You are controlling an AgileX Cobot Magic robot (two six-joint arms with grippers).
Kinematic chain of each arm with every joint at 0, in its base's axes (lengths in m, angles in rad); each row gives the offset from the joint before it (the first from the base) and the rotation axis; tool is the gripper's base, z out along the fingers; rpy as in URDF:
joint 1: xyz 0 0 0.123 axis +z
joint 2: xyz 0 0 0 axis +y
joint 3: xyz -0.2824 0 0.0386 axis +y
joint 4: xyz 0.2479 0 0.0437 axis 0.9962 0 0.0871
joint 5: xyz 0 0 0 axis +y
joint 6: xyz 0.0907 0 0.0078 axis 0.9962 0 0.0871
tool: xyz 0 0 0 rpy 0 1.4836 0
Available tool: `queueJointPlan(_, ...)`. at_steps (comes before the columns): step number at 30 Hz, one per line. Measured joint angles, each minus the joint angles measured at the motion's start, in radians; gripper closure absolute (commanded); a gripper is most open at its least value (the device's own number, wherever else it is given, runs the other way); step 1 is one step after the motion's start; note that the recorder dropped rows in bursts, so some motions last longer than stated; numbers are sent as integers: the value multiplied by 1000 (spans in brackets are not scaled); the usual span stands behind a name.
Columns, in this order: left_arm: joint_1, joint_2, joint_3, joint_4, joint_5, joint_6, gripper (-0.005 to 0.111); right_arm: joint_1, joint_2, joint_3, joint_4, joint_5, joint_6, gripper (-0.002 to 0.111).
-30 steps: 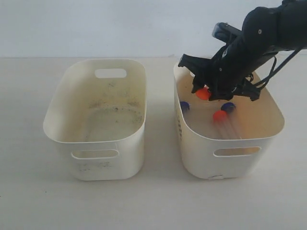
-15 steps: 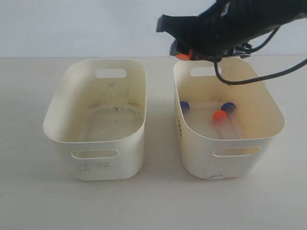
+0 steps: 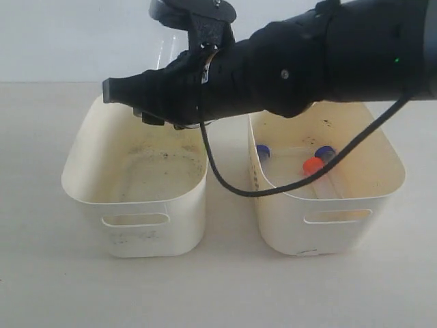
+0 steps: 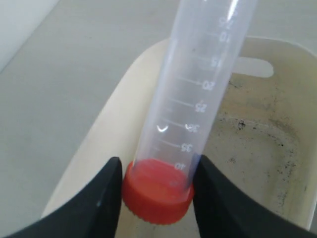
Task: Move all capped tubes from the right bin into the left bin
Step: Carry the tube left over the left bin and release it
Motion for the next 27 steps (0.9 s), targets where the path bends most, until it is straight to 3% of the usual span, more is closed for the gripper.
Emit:
queueJointPlan(13,0,0,0,0,0,0,102,0,57,0,0,0,0,106)
queueJointPlan(17,0,0,0,0,0,0,102,0,57,0,0,0,-14,83)
queueJointPlan(22,0,0,0,0,0,0,102,0,57,0,-1,12,-21,39)
queueJointPlan(24,0,0,0,0,0,0,102,0,57,0,-1,26,-23,31)
queueJointPlan(27,0,0,0,0,0,0,102,0,57,0,-1,47,-23,30)
